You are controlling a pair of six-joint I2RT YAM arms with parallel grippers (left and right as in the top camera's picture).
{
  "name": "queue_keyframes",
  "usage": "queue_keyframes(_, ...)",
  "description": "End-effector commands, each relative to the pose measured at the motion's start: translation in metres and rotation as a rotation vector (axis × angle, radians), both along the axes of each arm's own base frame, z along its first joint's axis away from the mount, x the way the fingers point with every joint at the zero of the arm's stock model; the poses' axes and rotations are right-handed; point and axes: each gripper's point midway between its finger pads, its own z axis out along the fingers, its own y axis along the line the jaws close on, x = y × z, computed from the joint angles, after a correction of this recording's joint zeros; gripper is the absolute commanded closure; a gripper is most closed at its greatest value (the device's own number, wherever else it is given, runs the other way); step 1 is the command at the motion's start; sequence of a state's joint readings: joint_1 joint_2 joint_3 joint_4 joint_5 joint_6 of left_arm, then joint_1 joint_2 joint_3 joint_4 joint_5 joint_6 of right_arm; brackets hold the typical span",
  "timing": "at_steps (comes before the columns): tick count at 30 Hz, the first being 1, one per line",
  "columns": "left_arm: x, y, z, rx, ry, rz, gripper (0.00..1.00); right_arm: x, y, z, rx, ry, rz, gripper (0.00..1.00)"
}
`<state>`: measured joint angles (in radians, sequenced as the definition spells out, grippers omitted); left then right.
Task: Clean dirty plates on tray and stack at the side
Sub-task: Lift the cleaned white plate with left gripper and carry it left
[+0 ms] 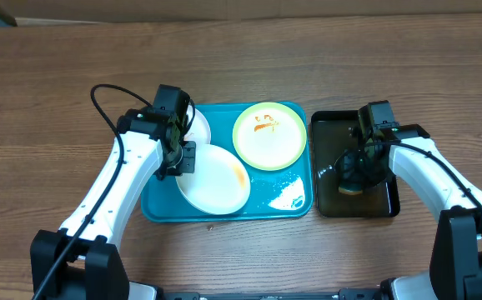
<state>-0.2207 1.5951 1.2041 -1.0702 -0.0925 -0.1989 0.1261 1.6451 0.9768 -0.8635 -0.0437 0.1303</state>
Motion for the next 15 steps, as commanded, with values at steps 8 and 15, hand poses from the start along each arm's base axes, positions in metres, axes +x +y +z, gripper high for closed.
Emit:
queue_keyframes(8,0.031,0.021,0.057,0.43,-0.239,-0.069,0.96,0.001,-0.002,0.001,-0.008,-0.009,-0.005,0.96)
queue_keyframes(15,0.038,-0.013,0.074,0.537,-0.361,-0.176,0.96,0.001,-0.002,0.001,-0.008,-0.009,-0.005,0.96)
